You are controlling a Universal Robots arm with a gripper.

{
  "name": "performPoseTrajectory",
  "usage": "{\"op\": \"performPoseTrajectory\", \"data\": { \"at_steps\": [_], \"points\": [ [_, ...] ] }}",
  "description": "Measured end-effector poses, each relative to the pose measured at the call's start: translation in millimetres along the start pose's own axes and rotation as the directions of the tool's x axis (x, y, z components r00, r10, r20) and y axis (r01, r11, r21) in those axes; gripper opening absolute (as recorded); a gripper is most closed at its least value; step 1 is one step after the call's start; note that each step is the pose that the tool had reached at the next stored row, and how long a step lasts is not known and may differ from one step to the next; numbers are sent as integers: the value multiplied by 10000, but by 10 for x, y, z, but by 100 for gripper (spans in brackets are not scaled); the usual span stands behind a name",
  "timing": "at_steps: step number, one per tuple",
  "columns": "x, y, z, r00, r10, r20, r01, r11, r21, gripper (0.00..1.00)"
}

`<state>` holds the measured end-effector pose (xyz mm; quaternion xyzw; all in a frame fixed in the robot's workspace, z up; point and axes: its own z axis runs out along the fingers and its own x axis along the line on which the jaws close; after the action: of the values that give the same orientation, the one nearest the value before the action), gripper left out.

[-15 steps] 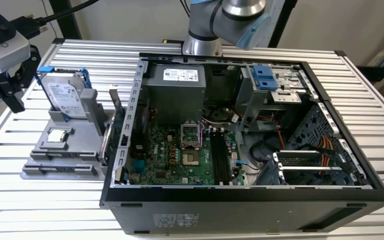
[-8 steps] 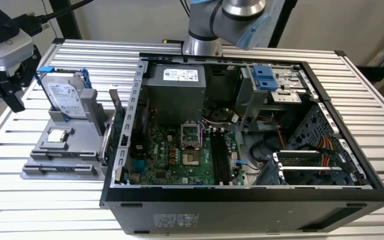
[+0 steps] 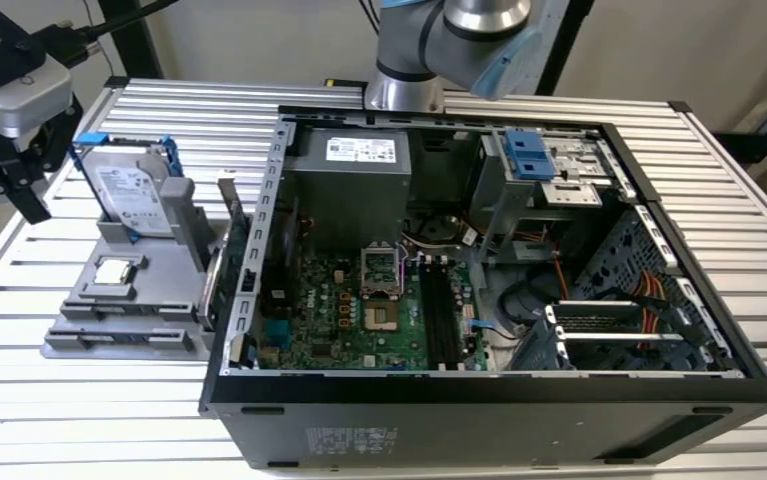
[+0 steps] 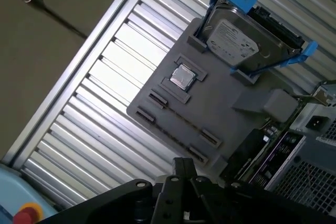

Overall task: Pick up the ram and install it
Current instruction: 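Pick up the ram and move it above insertion slot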

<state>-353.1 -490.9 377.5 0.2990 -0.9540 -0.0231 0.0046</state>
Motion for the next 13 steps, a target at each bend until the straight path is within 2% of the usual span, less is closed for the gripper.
{"op": "performPoseTrajectory", "data": {
  "at_steps": [13],
  "points": [
    [-15,22,2,9997,-255,-11,255,9997,-1,0]
  ]
}}
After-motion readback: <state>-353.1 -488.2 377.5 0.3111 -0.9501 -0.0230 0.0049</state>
